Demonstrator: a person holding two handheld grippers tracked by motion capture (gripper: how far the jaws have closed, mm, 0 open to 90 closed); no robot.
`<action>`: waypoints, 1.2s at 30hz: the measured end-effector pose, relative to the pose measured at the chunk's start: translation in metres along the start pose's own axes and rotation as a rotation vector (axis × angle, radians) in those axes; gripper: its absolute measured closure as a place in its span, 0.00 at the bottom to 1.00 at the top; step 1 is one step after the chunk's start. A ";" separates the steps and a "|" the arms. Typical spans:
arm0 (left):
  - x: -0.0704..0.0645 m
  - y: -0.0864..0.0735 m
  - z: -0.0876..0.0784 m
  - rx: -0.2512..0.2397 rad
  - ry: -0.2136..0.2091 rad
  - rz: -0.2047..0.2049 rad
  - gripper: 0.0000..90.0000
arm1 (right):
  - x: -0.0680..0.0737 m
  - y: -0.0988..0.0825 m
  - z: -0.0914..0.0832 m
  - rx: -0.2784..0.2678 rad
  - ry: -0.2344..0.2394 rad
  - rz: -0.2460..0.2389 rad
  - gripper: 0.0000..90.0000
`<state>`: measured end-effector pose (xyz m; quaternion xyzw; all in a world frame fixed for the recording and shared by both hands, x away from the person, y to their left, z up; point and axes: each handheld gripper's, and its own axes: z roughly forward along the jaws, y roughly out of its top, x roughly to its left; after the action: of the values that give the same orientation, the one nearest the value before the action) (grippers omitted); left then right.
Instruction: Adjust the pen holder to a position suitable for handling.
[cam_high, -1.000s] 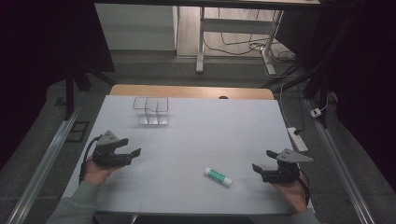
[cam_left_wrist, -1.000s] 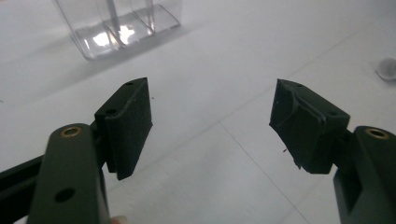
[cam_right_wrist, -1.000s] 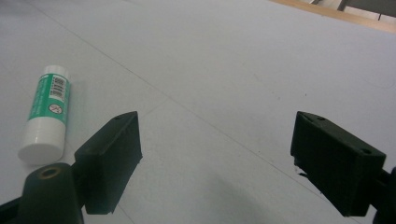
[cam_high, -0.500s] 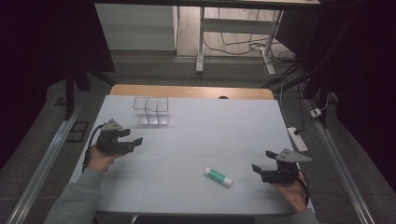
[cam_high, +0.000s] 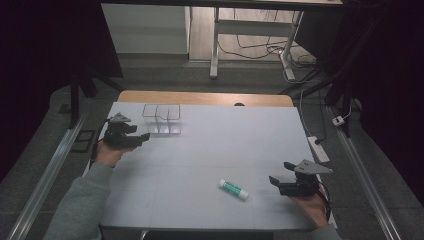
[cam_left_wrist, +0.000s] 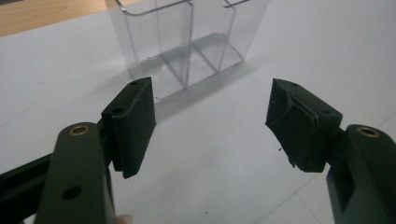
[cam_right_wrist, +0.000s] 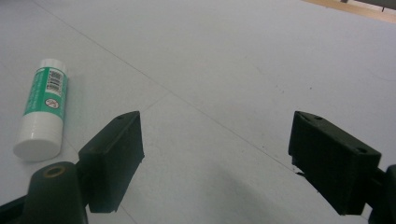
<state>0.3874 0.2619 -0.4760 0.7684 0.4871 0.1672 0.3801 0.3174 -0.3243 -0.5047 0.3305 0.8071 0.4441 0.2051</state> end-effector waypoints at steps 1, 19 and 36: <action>0.000 0.000 0.000 0.000 0.000 0.000 0.36 | 0.000 0.000 0.000 0.000 0.000 0.000 0.20; 0.039 0.013 0.020 0.026 0.077 -0.044 0.65 | 0.001 -0.002 0.004 0.019 0.007 -0.001 0.21; 0.057 0.021 0.057 0.100 0.073 -0.008 0.99 | 0.000 -0.002 0.006 0.018 0.009 0.001 0.22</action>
<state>0.4626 0.2828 -0.5038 0.7778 0.5115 0.1692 0.3238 0.3204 -0.3213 -0.5098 0.3308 0.8118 0.4383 0.1984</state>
